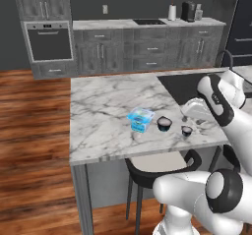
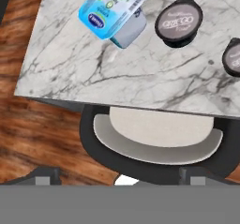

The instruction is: Stack the yogurt containers by placing the smaller containers on top of the larger containers.

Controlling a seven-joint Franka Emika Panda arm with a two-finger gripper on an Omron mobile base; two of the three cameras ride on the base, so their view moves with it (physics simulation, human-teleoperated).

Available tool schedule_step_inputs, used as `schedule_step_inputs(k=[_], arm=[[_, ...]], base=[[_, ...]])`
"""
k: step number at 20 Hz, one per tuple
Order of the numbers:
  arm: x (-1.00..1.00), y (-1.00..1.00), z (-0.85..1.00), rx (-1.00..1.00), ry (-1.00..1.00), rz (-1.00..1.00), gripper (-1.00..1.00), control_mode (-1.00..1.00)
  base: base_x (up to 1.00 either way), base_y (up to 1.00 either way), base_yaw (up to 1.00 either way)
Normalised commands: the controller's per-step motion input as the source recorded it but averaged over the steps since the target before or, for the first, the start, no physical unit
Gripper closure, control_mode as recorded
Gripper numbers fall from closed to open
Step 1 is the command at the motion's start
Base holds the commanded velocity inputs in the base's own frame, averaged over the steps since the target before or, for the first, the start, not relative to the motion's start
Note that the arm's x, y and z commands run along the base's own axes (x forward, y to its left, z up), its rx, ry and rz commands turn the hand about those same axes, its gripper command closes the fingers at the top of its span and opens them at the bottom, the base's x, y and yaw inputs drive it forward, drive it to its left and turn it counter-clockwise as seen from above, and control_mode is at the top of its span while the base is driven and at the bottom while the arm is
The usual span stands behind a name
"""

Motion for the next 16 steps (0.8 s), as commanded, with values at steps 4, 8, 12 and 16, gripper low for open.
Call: schedule_step_inputs(k=[4, 8, 12, 16], arm=[[0.17, 0.0, 0.0, 0.0, 0.0, 0.0, -1.0, -1.0], [0.29, 0.0, -0.06, 0.0, 0.0, 0.0, -1.0, -1.0], [0.26, 0.0, -0.12, 0.0, 0.0, 0.0, -1.0, -1.0], [0.15, -0.04, -0.18, 0.04, 0.0, 0.0, -1.0, -1.0]], base=[[0.0, 0.0, 0.0], [0.0, 0.0, 0.0], [0.0, 0.0, 0.0], [0.0, 0.0, 0.0]])
